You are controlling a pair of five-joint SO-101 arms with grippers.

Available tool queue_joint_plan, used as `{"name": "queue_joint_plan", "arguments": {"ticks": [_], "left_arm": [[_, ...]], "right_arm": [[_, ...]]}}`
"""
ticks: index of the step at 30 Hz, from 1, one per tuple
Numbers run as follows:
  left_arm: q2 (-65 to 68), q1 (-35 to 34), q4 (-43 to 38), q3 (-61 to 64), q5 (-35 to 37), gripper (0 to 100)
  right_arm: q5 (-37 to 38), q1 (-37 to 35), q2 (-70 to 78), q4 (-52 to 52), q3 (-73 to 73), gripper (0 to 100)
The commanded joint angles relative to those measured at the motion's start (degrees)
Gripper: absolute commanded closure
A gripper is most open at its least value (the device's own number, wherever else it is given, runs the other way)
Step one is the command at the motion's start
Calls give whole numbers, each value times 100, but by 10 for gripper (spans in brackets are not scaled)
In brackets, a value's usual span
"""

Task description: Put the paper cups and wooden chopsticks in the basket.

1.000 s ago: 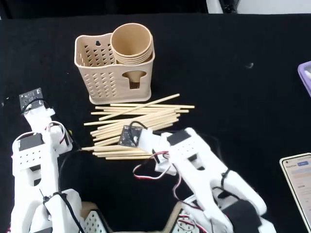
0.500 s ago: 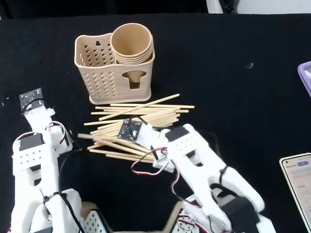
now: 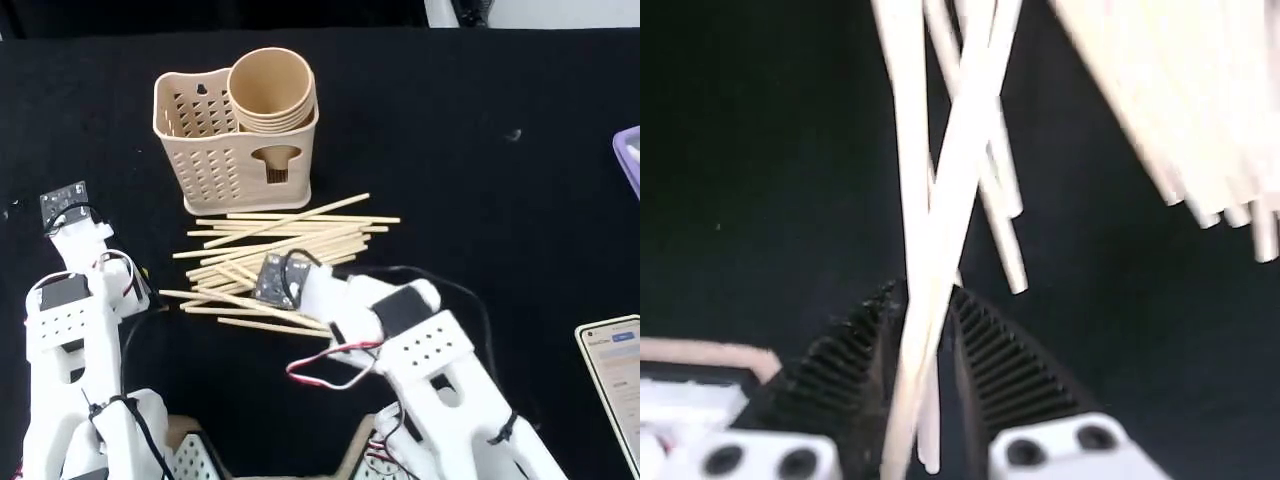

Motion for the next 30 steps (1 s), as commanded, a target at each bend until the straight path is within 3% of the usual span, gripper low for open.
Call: {"name": "queue_joint_plan", "arguments": {"ticks": [1,10,19,30], "left_arm": [[-141,4,-105,-40,-26,820],[-141,4,-105,-40,-26,820],[-141,4,-105,-40,-35,820],[-141,4,-105,-40,-35,820]], "right_arm": [[466,176,-215,123,233,988],[1125,1829,-224,-211,40,988],[571,1793,-233,791,-1051,988],[-149,1785,-233,1292,-2642,988]]}}
